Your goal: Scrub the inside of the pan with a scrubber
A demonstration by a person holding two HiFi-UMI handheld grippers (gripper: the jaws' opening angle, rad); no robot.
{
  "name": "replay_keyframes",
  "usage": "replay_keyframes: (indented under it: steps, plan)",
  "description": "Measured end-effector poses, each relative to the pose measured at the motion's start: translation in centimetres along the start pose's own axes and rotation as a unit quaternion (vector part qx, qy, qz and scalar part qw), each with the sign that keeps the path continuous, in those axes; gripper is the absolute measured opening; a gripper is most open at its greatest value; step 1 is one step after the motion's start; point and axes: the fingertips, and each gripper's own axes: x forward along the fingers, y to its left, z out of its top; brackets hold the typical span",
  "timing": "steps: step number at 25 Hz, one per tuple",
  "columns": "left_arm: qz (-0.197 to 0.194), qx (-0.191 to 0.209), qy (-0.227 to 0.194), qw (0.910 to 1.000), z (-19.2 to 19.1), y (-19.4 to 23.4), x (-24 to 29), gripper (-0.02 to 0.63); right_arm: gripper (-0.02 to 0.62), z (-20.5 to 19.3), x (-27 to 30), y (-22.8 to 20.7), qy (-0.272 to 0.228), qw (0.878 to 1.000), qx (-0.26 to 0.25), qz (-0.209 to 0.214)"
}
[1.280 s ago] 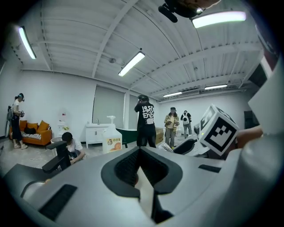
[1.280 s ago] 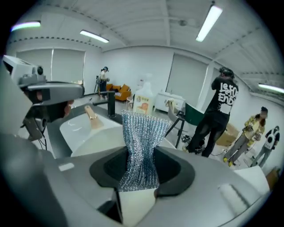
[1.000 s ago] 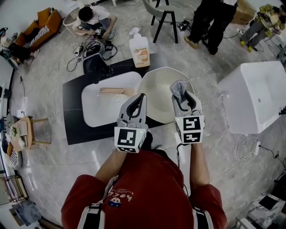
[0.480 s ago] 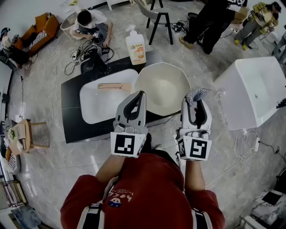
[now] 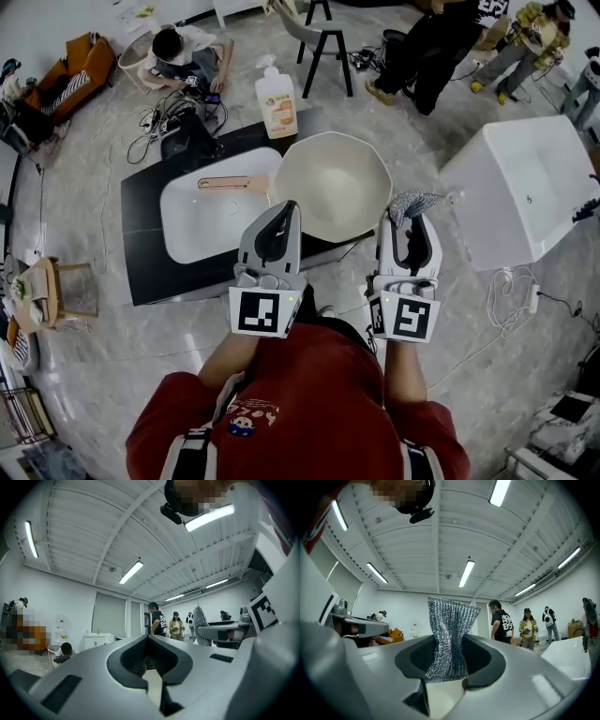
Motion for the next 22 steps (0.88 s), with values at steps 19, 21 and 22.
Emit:
replay_keyframes:
  steps: [19, 21, 22]
  plan:
    - [0.001, -0.007, 0.014, 0.9999, -0.9, -0.1, 0.7, 0.006, 0.187, -1.1, 1.2, 0.2, 0.032, 0.999, -0.014, 0.019]
    - [0.000, -0.008, 0.015, 0.9998, -1.1, -0.2, 0.8, 0.006, 0.187, -1.2, 1.4, 0.3, 0.034, 0.999, -0.016, 0.021]
    - [0.000, -0.009, 0.016, 0.9998, -1.1, -0.1, 0.8, 0.006, 0.187, -1.2, 1.4, 0.4, 0.036, 0.999, -0.017, 0.021]
